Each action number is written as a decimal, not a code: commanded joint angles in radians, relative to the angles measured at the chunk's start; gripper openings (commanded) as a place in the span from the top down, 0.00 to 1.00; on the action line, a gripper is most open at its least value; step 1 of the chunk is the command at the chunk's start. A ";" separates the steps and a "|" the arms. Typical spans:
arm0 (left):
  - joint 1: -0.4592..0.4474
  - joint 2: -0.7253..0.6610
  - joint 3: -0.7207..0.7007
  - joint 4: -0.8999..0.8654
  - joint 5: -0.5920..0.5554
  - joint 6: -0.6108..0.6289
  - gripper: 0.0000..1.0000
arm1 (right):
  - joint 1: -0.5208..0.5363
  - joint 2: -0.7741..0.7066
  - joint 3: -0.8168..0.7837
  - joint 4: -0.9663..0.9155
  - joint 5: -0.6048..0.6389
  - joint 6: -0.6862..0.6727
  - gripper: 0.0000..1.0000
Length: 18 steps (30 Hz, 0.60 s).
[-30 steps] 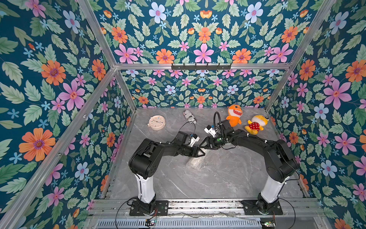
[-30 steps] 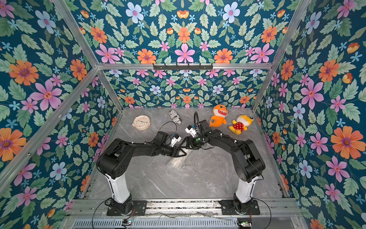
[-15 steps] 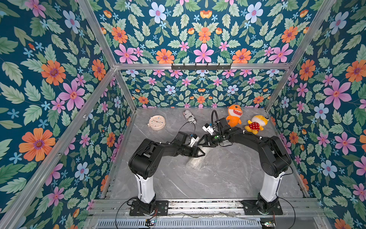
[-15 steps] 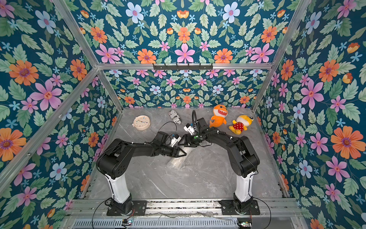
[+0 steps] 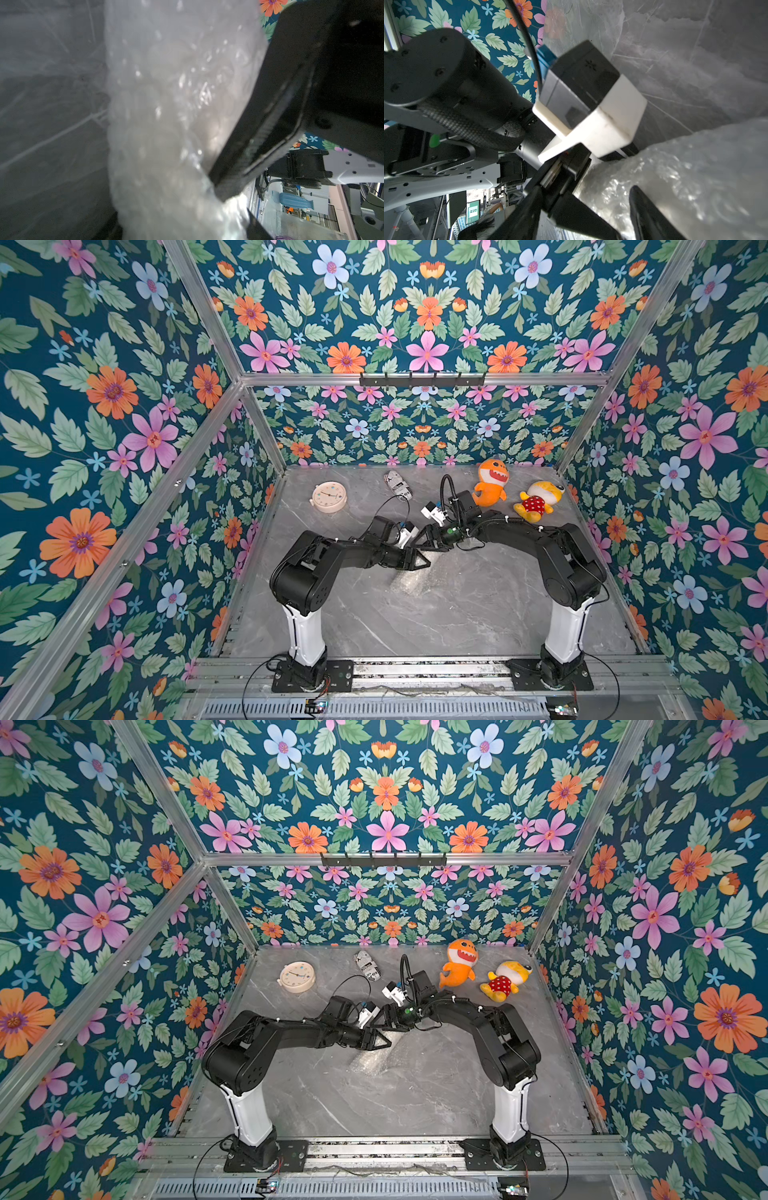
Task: Wrap vases in bubble wrap
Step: Stick the tape on the bubble wrap.
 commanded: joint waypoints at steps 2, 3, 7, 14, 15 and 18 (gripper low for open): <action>-0.002 -0.003 -0.020 -0.092 -0.047 -0.007 1.00 | 0.000 -0.052 0.022 -0.082 0.063 -0.011 0.32; 0.000 -0.006 -0.026 -0.078 -0.047 -0.016 1.00 | -0.001 -0.076 0.026 -0.094 0.071 -0.015 0.32; 0.005 -0.007 -0.043 -0.020 -0.047 -0.058 1.00 | -0.016 -0.171 -0.035 -0.047 0.089 0.002 0.32; 0.008 -0.002 -0.061 0.022 -0.049 -0.088 1.00 | -0.017 -0.201 -0.223 0.159 0.022 0.089 0.32; 0.008 -0.002 -0.061 0.020 -0.049 -0.090 1.00 | -0.019 -0.191 -0.236 0.183 0.010 0.100 0.32; 0.008 -0.007 -0.061 0.018 -0.045 -0.090 1.00 | -0.019 -0.156 -0.245 0.216 0.010 0.108 0.32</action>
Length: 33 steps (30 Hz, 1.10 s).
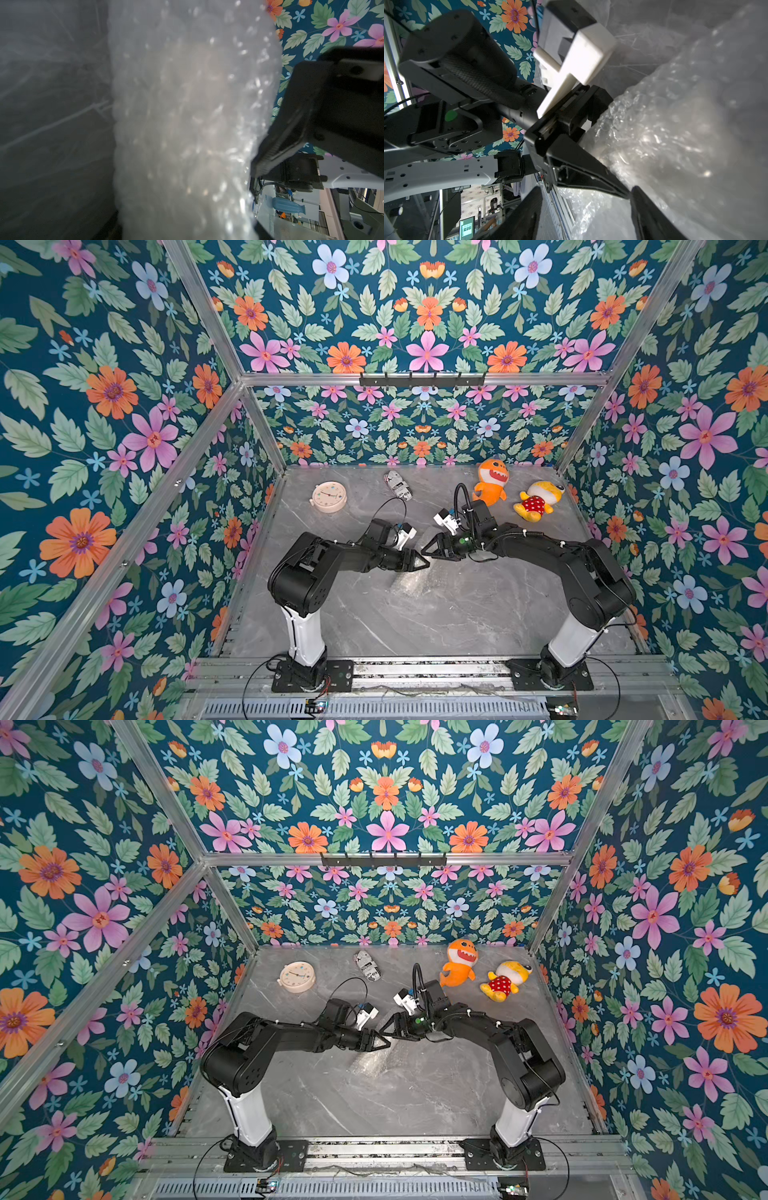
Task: Wrap vases in bubble wrap
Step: Stick the tape on the bubble wrap.
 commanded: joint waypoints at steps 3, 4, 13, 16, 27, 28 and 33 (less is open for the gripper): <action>0.001 -0.001 -0.009 -0.084 -0.053 -0.011 1.00 | -0.003 0.079 0.005 0.102 -0.021 0.020 0.32; 0.001 -0.003 -0.009 -0.084 -0.053 -0.011 1.00 | -0.006 0.093 0.013 0.103 -0.022 0.018 0.32; 0.003 0.000 -0.016 -0.083 -0.047 -0.011 1.00 | -0.016 -0.037 -0.003 0.031 -0.011 -0.014 0.33; 0.003 0.003 -0.014 -0.076 -0.048 -0.016 1.00 | -0.015 -0.049 -0.032 0.043 -0.025 -0.005 0.32; 0.003 -0.001 -0.007 -0.069 -0.044 -0.033 1.00 | -0.014 0.074 -0.011 0.120 -0.047 0.021 0.33; 0.003 -0.002 -0.008 -0.066 -0.043 -0.035 1.00 | -0.015 0.064 -0.004 0.109 -0.043 0.018 0.33; 0.026 -0.018 -0.032 -0.029 -0.053 -0.067 1.00 | -0.015 -0.013 0.002 0.038 -0.022 -0.012 0.33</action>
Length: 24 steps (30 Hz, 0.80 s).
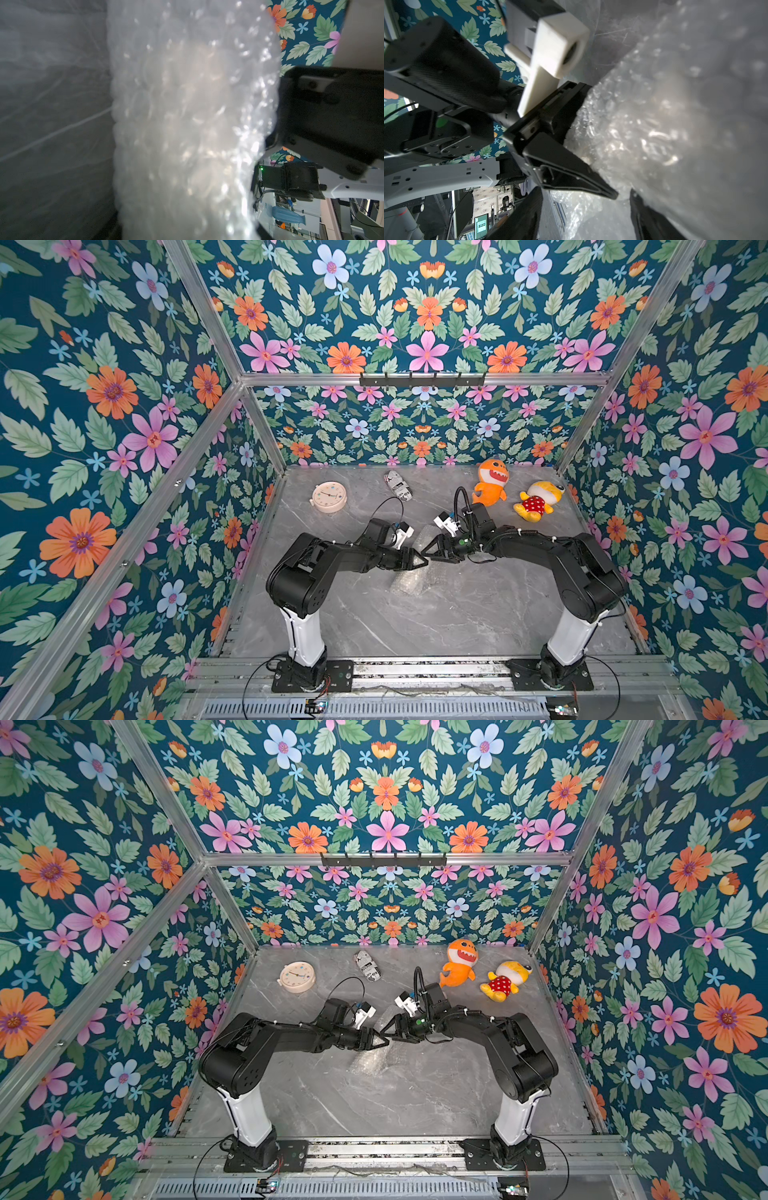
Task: Wrap vases in bubble wrap
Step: Stick the tape on the bubble wrap, then move the wrapped vase to the center of the board.
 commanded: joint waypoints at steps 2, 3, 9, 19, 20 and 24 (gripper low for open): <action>0.044 -0.014 -0.030 -0.027 -0.054 -0.054 1.00 | -0.003 -0.059 0.007 -0.038 0.030 -0.046 0.32; 0.066 -0.023 -0.039 -0.018 -0.081 -0.073 1.00 | -0.010 -0.073 0.004 -0.049 0.043 -0.052 0.33; 0.196 -0.057 -0.047 0.080 -0.197 -0.220 1.00 | -0.072 -0.138 -0.023 -0.074 0.112 -0.052 0.33; 0.219 0.062 0.140 0.055 -0.391 -0.357 0.78 | -0.127 -0.250 -0.101 -0.115 0.159 -0.068 0.33; 0.219 0.056 0.135 0.051 -0.407 -0.359 0.65 | -0.136 -0.263 -0.112 -0.118 0.165 -0.071 0.33; 0.219 0.002 0.131 -0.018 -0.465 -0.327 0.00 | -0.177 -0.331 -0.144 -0.148 0.197 -0.084 0.33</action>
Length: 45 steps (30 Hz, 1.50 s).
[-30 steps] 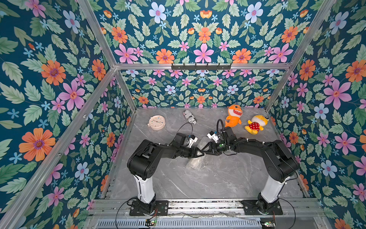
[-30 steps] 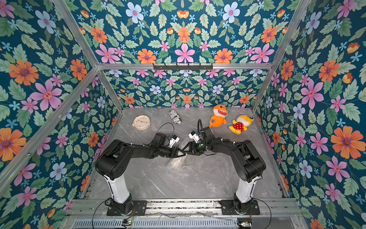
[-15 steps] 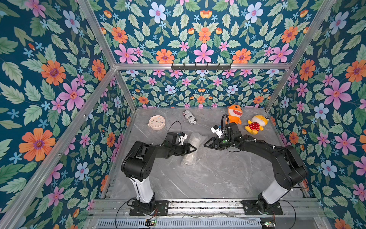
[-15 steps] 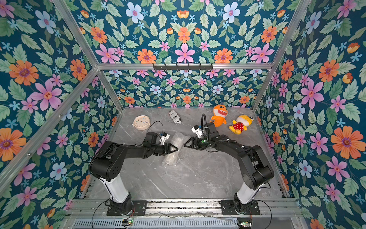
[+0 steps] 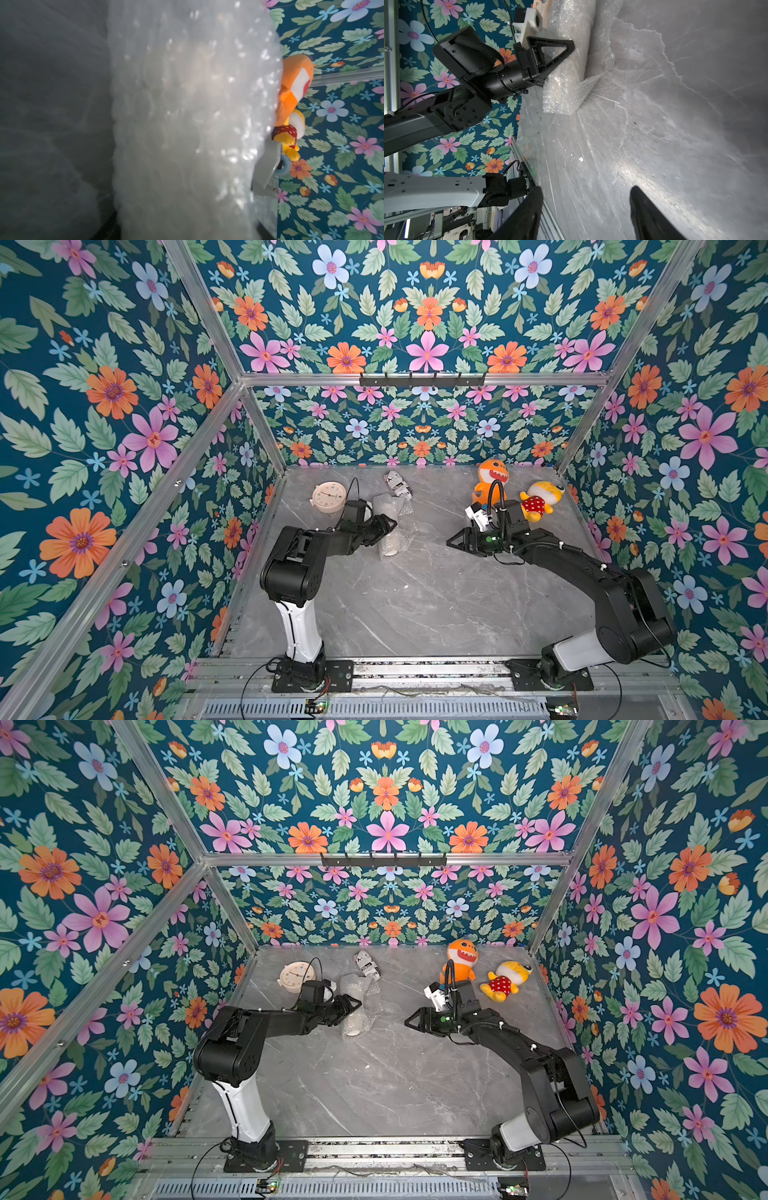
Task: Wrap vases in bubble wrap
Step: Move the wrapped vase to the center of the board, then reset both arms
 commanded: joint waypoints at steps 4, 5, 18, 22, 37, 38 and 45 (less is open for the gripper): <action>0.000 -0.104 0.045 -0.235 -0.166 0.069 0.00 | -0.033 -0.103 0.000 -0.091 0.127 -0.064 0.32; 0.000 -0.123 0.057 -0.280 -0.179 0.085 0.00 | -0.033 -0.116 0.004 -0.106 0.156 -0.072 0.32; 0.002 -0.508 -0.045 -0.528 -0.876 0.453 0.00 | -0.088 -0.375 -0.212 -0.057 1.226 -0.009 0.07; 0.003 -0.593 -0.219 -0.266 -1.071 0.638 0.00 | -0.093 -0.430 -0.396 0.280 1.336 -0.202 0.07; 0.165 -0.457 -0.600 0.559 -0.862 0.926 0.00 | -0.236 -0.139 -0.411 0.562 1.171 -0.299 0.02; 0.181 -0.438 -0.602 0.597 -0.846 0.921 0.00 | -0.240 -0.129 -0.409 0.578 1.163 -0.306 0.02; 0.244 -0.394 -0.535 0.523 -0.800 0.875 0.00 | -0.268 -0.093 -0.491 0.849 1.038 -0.367 0.01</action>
